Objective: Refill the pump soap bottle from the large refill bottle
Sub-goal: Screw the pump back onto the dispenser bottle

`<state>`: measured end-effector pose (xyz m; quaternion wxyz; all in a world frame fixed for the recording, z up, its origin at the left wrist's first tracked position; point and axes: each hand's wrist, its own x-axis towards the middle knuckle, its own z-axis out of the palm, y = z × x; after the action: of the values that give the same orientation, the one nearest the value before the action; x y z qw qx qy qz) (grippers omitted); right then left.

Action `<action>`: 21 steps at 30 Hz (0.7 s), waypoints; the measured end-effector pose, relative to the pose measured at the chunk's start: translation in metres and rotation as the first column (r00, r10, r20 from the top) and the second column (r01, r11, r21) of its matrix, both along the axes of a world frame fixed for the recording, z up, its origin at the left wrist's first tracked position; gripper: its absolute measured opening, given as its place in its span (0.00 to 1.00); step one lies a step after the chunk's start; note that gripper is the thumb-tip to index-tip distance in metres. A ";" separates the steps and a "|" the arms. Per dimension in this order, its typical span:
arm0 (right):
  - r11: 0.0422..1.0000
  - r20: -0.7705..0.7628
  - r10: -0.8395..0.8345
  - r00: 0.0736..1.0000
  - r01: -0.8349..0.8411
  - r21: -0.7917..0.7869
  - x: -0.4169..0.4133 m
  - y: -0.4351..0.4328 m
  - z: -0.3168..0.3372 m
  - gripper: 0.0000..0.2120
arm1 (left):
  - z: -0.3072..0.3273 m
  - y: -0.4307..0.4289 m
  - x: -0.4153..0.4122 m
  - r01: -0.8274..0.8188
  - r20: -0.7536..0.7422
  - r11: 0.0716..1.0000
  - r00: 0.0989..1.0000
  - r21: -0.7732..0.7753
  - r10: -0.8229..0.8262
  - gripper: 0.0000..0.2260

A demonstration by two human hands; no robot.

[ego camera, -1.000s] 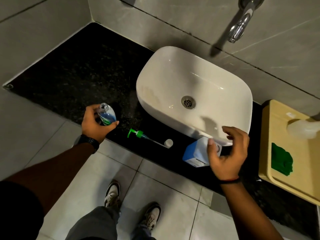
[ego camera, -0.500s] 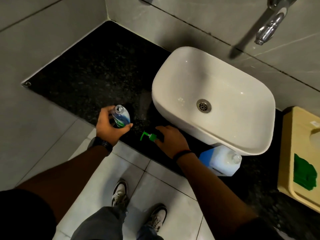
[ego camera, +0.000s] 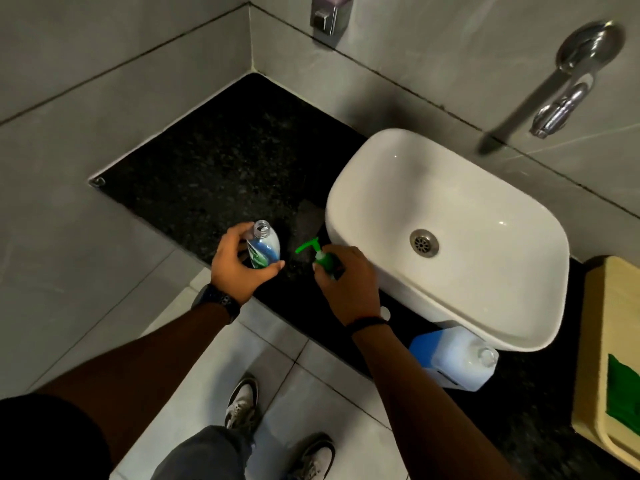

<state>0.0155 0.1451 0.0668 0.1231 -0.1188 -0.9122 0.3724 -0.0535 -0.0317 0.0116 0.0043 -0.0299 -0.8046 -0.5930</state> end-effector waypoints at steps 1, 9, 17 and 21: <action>0.996 -0.075 -0.044 0.996 0.039 -0.075 0.000 -0.001 0.016 0.11 | 0.007 0.002 0.002 0.008 -0.020 1.000 1.000 -0.004 -0.008 0.32; 0.859 -0.461 -0.200 0.865 -0.072 -0.506 0.000 0.009 0.170 0.12 | 0.071 0.040 0.022 0.076 -0.156 0.997 0.985 0.018 -0.072 0.34; 0.892 -0.657 -0.108 0.746 -0.219 -0.395 0.023 0.021 0.253 0.14 | 0.116 0.080 0.038 0.171 -0.226 0.985 0.959 -0.023 -0.171 0.36; 0.904 -0.650 -0.090 0.755 -0.212 -0.371 0.032 0.031 0.253 0.14 | 0.130 0.093 0.046 0.193 -0.291 0.980 0.936 -0.044 -0.197 0.37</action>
<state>0.0479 0.1757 0.3202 0.3921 0.0255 -0.7117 0.5823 -0.0078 0.0611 0.1417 0.0647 -0.1972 -0.7926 -0.5734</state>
